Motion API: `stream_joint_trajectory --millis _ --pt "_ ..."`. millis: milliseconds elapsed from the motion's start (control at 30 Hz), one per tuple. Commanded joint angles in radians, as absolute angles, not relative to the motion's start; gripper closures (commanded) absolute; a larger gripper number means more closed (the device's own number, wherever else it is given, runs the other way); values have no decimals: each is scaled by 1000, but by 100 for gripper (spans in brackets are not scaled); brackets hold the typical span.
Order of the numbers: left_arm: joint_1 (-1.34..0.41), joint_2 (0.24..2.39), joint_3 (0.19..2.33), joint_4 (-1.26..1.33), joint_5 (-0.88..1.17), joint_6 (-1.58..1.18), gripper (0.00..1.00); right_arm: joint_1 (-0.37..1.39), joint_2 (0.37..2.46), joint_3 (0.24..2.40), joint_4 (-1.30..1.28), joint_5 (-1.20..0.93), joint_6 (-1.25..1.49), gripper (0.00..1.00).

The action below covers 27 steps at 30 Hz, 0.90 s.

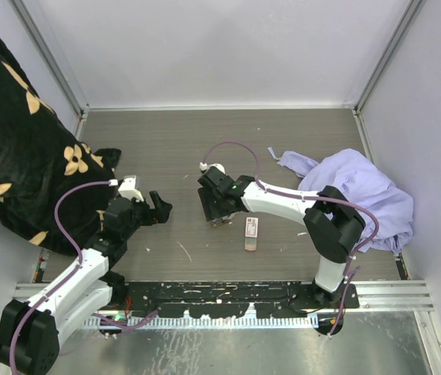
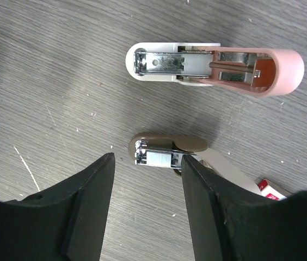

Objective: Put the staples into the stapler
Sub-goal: Install the staple into the stapler.

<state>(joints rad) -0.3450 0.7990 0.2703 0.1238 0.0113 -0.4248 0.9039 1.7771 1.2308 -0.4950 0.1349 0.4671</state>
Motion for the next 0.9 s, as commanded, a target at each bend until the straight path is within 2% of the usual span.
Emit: stream_joint_trajectory --millis 0,500,633,867 --pt "-345 798 271 196 -6 -404 13 893 1730 1217 -449 104 490 41" --pt "-346 800 271 198 -7 -403 13 890 1741 1212 -440 87 487 39" --pt "-346 800 272 198 -7 -403 13 891 1727 1224 -435 74 475 43" --pt "-346 798 270 198 -11 -403 13 892 1563 1185 -488 90 481 46"
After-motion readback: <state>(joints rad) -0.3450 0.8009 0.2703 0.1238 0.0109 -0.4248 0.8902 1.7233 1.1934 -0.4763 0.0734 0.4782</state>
